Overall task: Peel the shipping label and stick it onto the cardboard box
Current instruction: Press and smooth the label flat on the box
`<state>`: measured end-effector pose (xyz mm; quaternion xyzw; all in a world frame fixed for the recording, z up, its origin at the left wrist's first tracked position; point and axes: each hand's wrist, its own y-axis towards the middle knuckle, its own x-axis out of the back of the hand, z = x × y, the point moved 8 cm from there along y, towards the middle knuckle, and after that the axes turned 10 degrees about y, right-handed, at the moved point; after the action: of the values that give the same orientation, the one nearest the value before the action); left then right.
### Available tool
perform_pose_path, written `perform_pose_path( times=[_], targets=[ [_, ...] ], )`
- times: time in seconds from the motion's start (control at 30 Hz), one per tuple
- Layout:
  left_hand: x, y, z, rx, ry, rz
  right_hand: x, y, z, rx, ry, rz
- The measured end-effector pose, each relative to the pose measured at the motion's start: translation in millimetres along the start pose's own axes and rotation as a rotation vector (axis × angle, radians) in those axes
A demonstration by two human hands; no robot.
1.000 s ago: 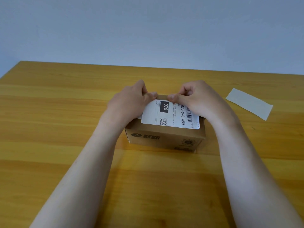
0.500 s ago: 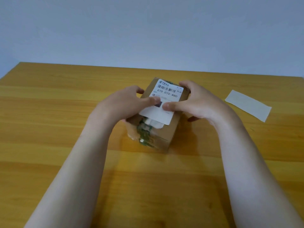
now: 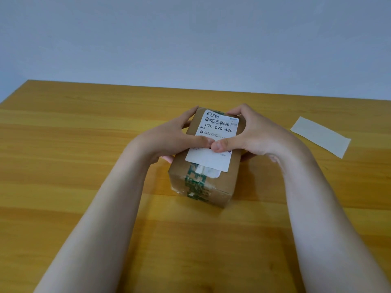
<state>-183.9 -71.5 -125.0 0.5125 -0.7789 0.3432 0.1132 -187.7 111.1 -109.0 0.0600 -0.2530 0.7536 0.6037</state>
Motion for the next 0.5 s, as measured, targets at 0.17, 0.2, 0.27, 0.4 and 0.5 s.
perform_pose_path(
  times=[0.17, 0.2, 0.27, 0.4, 0.5],
  targets=[
    [1, 5, 1, -0.017, -0.042, -0.036, -2, 0, 0, -0.003, -0.004, 0.014],
    [3, 6, 1, -0.022, -0.052, -0.055, -2, 0, 0, -0.002, 0.000, 0.011],
    [5, 9, 1, -0.035, -0.083, -0.111, -3, 1, 1, 0.002, -0.010, 0.003],
    [10, 11, -1, -0.060, -0.121, -0.223, -2, 4, 1, 0.033, -0.030, -0.040],
    [11, 10, -2, -0.062, -0.104, -0.246, -2, 6, 1, 0.042, -0.036, -0.066]
  ],
)
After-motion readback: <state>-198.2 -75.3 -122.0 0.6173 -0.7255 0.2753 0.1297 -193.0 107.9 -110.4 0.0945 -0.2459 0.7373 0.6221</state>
